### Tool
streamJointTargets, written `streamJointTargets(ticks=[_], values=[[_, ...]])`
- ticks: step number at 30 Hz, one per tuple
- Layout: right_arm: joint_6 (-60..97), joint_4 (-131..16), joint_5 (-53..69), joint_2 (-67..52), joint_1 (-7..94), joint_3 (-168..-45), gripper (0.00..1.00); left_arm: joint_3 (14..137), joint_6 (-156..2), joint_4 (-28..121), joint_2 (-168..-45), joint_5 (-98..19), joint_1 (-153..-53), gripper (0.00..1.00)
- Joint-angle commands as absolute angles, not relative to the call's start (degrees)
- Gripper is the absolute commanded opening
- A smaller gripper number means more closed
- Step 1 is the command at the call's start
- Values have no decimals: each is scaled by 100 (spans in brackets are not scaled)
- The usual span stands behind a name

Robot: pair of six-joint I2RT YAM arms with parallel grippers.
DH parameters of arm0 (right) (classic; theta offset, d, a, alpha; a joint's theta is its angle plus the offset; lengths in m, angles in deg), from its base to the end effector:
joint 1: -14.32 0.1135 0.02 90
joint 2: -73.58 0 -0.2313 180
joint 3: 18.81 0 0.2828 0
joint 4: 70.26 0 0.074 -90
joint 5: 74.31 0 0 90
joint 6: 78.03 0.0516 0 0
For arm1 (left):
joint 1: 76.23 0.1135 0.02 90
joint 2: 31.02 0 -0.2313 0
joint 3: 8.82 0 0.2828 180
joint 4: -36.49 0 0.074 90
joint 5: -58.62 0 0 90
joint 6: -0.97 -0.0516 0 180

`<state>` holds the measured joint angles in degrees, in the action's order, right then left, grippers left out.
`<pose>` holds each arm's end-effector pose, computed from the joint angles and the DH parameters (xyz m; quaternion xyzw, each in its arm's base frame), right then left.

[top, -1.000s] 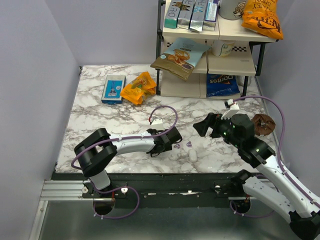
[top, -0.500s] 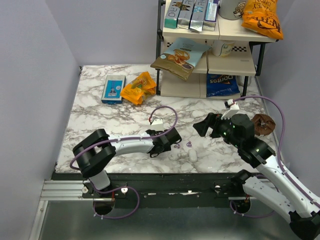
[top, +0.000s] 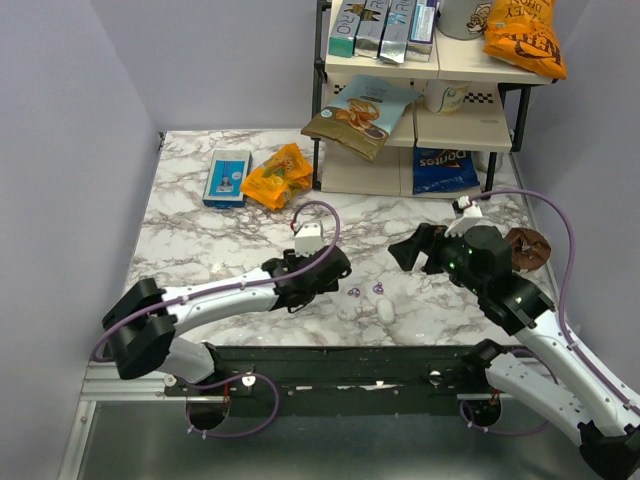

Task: Insert the wireless bluetooth earbuds into the charging case
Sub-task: Pick up the charging case at the center of the board, then open the charging case.

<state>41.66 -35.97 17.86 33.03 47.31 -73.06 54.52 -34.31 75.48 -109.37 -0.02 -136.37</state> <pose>0.1995 0.1272 0.2867 -0.0129 0.8219 0.2828 0.4943 0.1805 -0.2605 0.1713 -0.0401 0.9186 -0.1124 0.3768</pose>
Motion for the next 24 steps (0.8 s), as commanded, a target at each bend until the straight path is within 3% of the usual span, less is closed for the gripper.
streamJointTargets(ticks=[1,9,10,12,17,24], values=[[3913,-3524,2149,3254,4745,-7527,100,4932,-5320,5949,-10143,-342,-13679,15],[3756,-3797,964,3219,4745,-7571,99,3643,-7951,3894,-8834,-2256,-13687,24],[3702,-3858,684,3219,4745,-7571,99,3457,-8241,3698,-8685,-2633,-13687,20],[3527,-3894,384,3218,4745,-7588,98,2922,-9198,3076,-8289,-2943,-13687,1],[3368,-3772,-364,3017,4745,-7746,95,2392,-9983,2370,-7822,-2944,-13687,0],[3184,-3525,-796,2358,5052,-8080,96,2435,-10511,1877,-8278,-3137,-13687,0]])
